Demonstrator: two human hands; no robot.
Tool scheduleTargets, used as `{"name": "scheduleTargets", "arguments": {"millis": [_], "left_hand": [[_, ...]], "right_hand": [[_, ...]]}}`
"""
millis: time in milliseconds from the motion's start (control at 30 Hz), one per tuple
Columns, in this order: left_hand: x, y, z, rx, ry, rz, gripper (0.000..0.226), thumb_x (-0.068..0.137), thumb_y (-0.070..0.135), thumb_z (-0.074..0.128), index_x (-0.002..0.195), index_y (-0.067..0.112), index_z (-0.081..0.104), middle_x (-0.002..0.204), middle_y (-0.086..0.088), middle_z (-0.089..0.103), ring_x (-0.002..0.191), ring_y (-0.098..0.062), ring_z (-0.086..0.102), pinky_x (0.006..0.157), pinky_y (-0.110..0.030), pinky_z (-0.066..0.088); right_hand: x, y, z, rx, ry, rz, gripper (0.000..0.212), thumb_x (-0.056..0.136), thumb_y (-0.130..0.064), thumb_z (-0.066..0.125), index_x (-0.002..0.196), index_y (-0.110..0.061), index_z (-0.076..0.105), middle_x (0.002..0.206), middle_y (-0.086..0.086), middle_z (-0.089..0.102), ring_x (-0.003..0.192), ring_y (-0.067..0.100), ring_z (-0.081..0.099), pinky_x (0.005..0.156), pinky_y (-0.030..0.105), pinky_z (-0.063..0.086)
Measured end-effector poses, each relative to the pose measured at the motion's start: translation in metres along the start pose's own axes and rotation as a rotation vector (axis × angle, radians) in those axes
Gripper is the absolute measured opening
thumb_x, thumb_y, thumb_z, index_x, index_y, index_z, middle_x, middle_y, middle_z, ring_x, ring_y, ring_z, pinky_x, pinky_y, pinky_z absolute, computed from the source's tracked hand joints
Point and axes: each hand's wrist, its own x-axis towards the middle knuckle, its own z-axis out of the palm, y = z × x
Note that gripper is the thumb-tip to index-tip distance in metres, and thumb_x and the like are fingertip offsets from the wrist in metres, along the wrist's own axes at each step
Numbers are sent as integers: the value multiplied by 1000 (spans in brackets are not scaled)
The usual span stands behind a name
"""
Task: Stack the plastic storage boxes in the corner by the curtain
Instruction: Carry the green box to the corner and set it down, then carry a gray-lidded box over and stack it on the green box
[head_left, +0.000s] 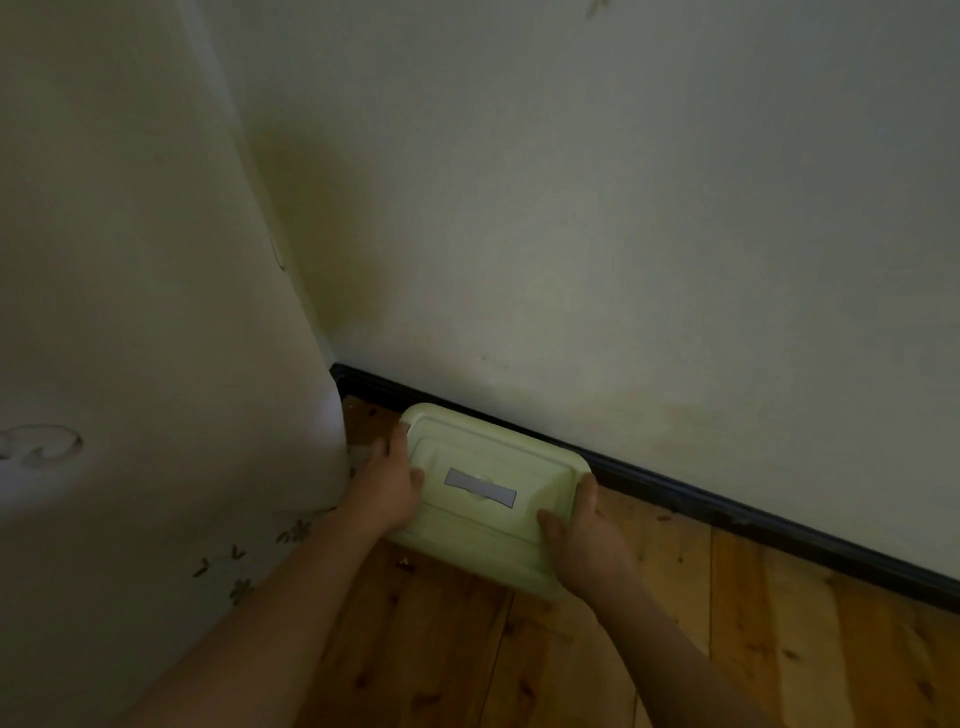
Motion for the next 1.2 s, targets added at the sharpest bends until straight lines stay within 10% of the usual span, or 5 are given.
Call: {"name": "scheduleTargets", "arguments": {"millis": [633,1200], "left_hand": [[-16,49,-80,-102,227,118,69,95,46,49,151,13,24,153,-12,30,135,-30,36,107,-41,36],[-182,236,-394,-331,374,233,61,91,41,60,144,21,38,131,-5,54,110,-16,57,88,-24,42]], "right_hand": [[-14,-37,-75,-85,199,-91,71,100,-56,35,153,-12,16,138,17,49,116,32,55,86,40,52],[-195,-231,-395,-63,448,-297,69,97,-64,30,149,-18,30,142,8,48,121,25,53,89,40,49]]}}
